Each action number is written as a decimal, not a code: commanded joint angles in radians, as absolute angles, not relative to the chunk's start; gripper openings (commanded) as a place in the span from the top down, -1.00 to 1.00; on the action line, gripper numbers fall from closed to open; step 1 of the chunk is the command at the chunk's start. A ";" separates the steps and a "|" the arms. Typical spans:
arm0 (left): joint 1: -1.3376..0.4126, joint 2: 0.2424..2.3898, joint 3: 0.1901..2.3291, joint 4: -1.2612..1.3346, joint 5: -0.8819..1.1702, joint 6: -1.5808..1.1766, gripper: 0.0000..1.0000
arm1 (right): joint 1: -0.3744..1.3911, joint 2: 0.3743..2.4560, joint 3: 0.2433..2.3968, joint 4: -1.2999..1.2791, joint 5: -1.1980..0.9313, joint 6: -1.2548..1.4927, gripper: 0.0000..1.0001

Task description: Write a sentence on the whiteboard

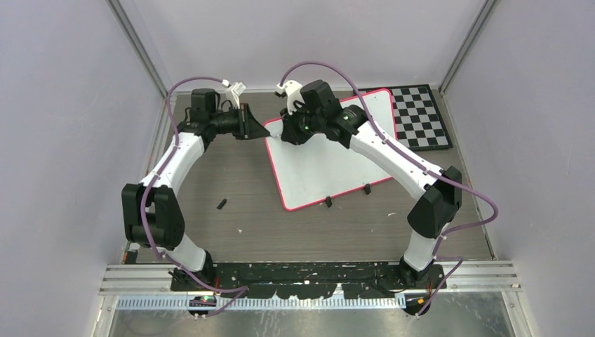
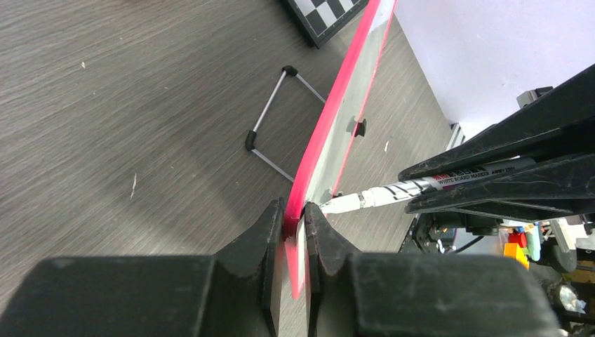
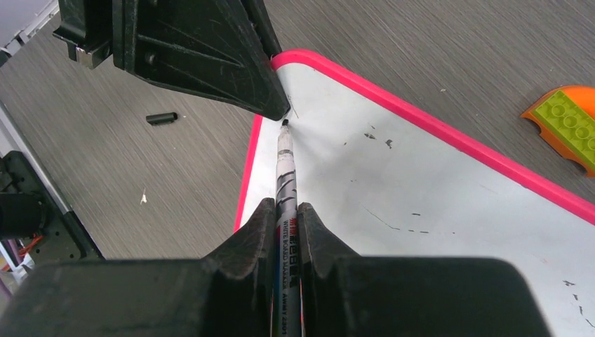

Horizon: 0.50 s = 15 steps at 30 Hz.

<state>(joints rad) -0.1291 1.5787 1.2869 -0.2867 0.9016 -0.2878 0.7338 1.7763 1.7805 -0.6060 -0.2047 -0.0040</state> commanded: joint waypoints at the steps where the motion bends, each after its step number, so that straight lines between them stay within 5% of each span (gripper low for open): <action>1: -0.138 1.567 1.315 -0.237 0.939 -0.293 0.78 | 0.739 1.778 1.832 -0.567 -0.158 -0.002 1.00; 5: -0.137 1.560 1.310 -0.237 0.935 -0.287 0.99 | 0.739 1.770 1.829 -0.568 -0.095 -0.016 0.99; 15: -0.137 1.559 1.309 -0.238 0.922 -0.282 1.00 | 0.725 1.753 1.831 -0.588 -0.011 -0.033 0.99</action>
<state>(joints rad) -0.1295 1.5799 1.2869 -0.2802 0.9085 -0.2844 0.7448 1.7760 1.7920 -0.6102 -0.1299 -0.0063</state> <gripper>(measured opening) 0.113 0.177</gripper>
